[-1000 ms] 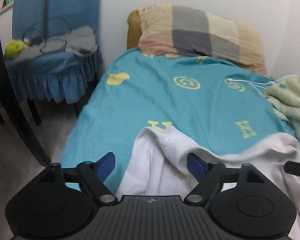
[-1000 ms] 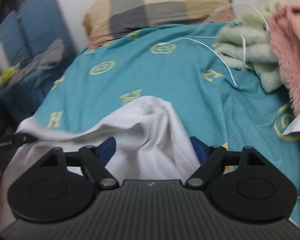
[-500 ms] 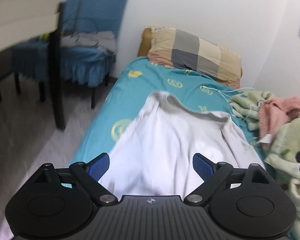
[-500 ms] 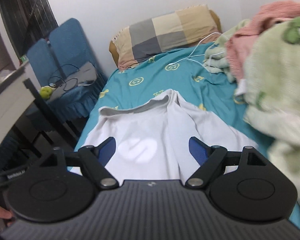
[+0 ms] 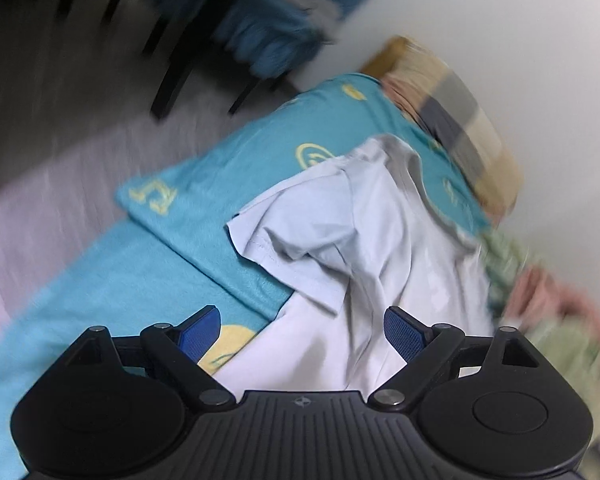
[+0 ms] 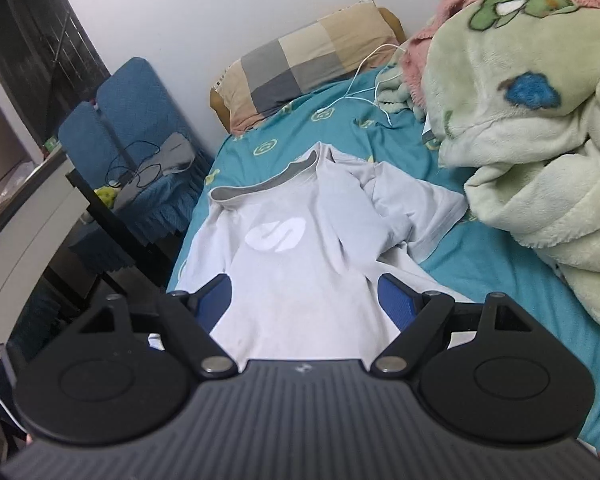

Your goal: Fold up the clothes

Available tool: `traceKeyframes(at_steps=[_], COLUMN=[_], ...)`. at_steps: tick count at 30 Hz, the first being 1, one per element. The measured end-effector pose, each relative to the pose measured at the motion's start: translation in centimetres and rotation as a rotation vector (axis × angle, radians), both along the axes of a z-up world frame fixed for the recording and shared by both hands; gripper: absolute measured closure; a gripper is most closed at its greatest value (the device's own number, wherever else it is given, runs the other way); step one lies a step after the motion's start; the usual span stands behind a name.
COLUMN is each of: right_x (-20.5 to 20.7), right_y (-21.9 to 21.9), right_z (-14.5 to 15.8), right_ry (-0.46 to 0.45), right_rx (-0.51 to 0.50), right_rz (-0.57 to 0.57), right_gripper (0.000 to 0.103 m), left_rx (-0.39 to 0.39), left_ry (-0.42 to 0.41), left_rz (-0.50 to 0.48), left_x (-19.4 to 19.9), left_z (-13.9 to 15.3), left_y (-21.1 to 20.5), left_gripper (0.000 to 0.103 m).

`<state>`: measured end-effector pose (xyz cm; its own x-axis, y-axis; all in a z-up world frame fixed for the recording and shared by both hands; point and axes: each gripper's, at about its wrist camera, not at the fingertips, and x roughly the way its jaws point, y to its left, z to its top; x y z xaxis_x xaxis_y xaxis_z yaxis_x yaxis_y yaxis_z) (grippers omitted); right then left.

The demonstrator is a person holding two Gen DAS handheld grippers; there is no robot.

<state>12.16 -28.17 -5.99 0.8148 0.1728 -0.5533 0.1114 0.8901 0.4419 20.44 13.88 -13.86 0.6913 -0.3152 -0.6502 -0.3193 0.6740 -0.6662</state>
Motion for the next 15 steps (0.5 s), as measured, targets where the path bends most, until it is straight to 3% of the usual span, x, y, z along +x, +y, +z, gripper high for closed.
traceKeyframes(at_steps=[5,12,15], right_x=[2.2,5.6,6.2], right_y=[0.4,0.6,0.7], right_z=[-2.3,-4.5,-5.0], right_ry=[0.069,0.126,0.138], right_rx=[0.029,0.057,0.059], right_rz=[0.018,0.008,0.011], right_gripper=[0.021,0.021,0.021], left_rx=[-0.235,-0.282,-0.255], left_ry=[-0.003,-0.01,0.007], left_rz=[0.107,0.182,0.204], left_x=[2.6,4.9,5.8], left_z=[-2.9,-4.5,-5.0], left_y=[1.6,2.2,2.8], left_gripper=[0.019,0.035,0.056])
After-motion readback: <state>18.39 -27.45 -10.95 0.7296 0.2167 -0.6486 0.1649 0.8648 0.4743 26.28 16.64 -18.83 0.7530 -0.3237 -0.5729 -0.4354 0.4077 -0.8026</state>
